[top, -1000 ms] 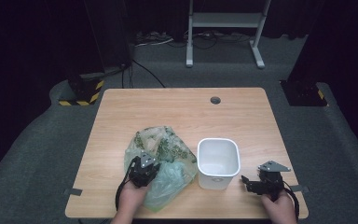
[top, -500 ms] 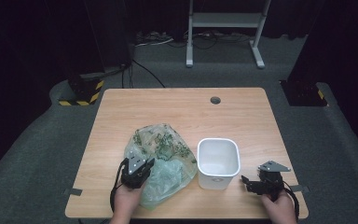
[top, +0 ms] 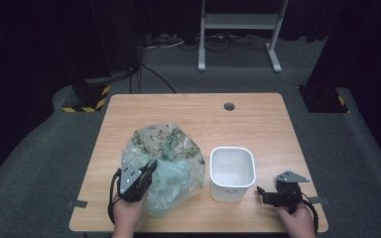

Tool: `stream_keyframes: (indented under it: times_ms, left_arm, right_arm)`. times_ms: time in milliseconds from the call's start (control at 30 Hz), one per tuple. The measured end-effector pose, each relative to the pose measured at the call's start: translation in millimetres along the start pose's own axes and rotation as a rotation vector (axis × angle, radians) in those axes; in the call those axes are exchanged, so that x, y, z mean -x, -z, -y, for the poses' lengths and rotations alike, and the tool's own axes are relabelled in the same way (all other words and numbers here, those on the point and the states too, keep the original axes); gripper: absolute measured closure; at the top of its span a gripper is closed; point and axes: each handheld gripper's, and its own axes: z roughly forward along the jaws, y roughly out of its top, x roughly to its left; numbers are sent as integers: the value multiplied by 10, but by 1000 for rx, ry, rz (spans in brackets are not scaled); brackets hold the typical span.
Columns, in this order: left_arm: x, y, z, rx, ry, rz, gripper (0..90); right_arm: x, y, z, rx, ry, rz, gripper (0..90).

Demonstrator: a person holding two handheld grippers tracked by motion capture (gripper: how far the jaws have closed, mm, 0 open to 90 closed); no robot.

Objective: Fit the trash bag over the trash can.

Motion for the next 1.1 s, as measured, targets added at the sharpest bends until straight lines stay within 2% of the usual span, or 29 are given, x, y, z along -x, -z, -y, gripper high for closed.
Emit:
stream_keyframes:
  times_ms: [33, 67, 167, 467, 500, 733, 767, 1000, 1100]
  left_arm:
    - [-1, 55, -43, 26, 1, -5, 870]
    - [-1, 55, -43, 26, 1, -5, 870]
    - [-20, 156, -118, 68, 3, -10, 869]
    - [-53, 293, -210, 129, 14, -12, 869]
    - [-53, 331, -242, 148, 19, -6, 869]
    - [-20, 445, -377, 196, 11, 16, 869]
    - [0, 477, -427, 215, 11, 26, 869]
    - [90, 523, -572, 256, -2, 56, 869]
    - [174, 492, -660, 272, -15, 84, 869]
  right_arm:
    - [0, 0, 0, 0, 0, 0, 119]
    - [0, 0, 0, 0, 0, 0, 119]
    - [0, 0, 0, 0, 0, 0, 119]
    - [0, 0, 0, 0, 0, 0, 119]
    - [0, 0, 0, 0, 0, 0, 119]
    - [0, 0, 0, 0, 0, 0, 119]
    - [0, 0, 0, 0, 0, 0, 119]
    - [0, 0, 0, 0, 0, 0, 119]
    - [0, 0, 0, 0, 0, 0, 119]
